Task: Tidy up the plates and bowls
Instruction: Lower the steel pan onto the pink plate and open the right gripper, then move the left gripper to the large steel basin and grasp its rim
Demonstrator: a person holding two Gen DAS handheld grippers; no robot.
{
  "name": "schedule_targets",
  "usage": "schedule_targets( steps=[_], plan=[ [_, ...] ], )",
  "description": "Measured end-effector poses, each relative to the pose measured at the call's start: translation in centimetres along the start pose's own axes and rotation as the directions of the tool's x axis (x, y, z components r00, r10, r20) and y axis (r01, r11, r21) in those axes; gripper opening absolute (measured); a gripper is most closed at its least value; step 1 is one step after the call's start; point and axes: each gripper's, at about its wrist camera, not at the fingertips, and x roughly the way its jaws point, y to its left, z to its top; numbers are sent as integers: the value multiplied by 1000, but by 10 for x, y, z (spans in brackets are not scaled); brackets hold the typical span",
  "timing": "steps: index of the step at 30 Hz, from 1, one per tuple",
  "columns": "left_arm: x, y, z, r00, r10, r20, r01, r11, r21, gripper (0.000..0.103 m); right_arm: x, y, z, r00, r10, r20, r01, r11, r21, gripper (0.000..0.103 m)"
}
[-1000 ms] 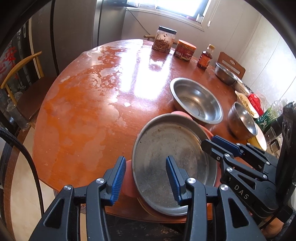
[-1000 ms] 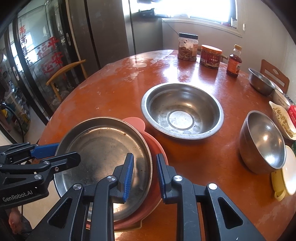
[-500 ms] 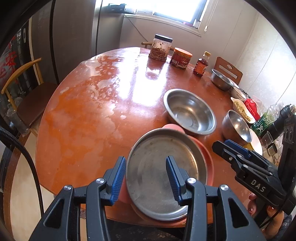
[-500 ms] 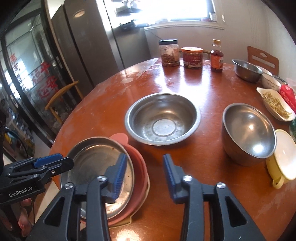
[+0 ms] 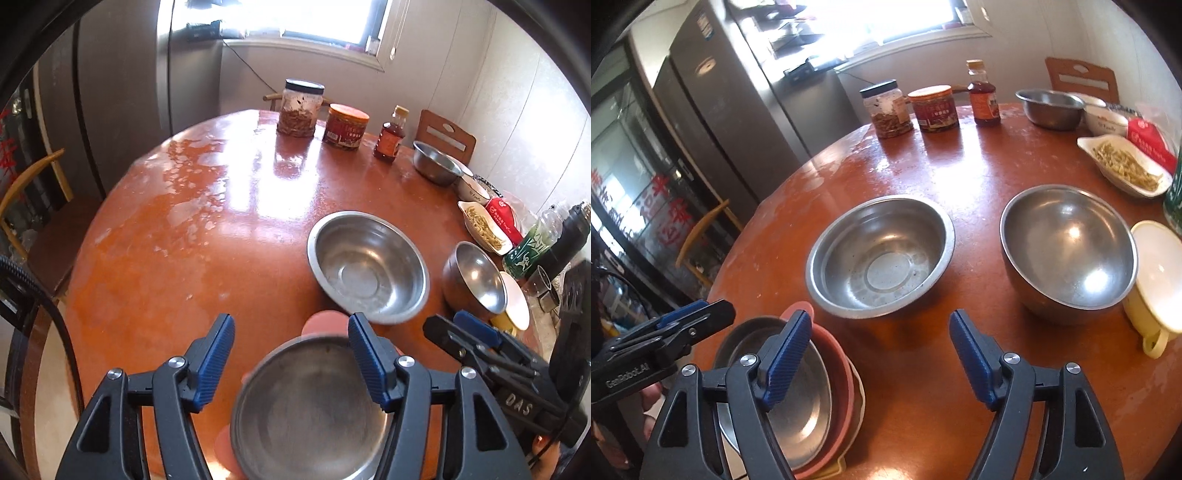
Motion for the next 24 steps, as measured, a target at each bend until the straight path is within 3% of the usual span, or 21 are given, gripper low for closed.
schedule_targets(
  steps=[9, 13, 21, 23, 24],
  plan=[
    [53, 1, 41, 995, -35, -93, 36, 999, 7, 64, 21, -11, 4, 1000, -10, -4, 11, 996, 85, 79],
    [75, -5, 55, 992, -4, -129, 10, 999, 43, 64, 30, -17, 10, 1000, -9, -30, 13, 991, 131, 79],
    [108, -8, 65, 980, -5, -198, 15, 999, 48, 63, 51, -19, 14, 997, -34, -69, 43, 990, 134, 79],
    [114, -8, 64, 978, -4, -206, 15, 999, 51, 60, 52, -18, 15, 997, -40, -61, 47, 992, 119, 80],
    [117, -8, 63, 977, -18, -214, 29, 998, 49, 52, 52, -18, 15, 998, -41, -54, 47, 992, 113, 80]
  ],
)
